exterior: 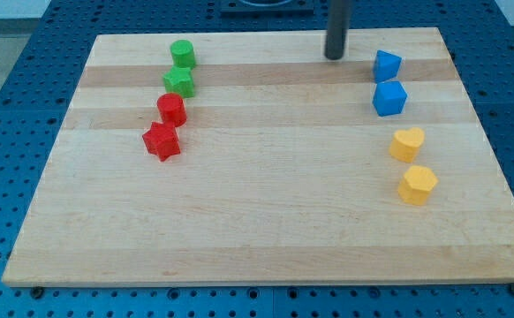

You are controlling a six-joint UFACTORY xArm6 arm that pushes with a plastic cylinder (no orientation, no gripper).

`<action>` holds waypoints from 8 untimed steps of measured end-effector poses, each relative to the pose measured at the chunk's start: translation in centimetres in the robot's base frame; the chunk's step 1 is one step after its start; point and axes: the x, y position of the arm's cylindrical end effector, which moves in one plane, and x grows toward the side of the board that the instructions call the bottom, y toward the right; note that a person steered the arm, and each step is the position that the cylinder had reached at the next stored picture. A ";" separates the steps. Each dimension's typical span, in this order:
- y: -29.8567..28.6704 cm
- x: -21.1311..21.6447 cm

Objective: Slide the triangle to the top side of the blue cube

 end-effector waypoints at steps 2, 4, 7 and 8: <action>0.2 0.2; -1.0 -0.7; 2.5 -1.5; 2.8 -0.1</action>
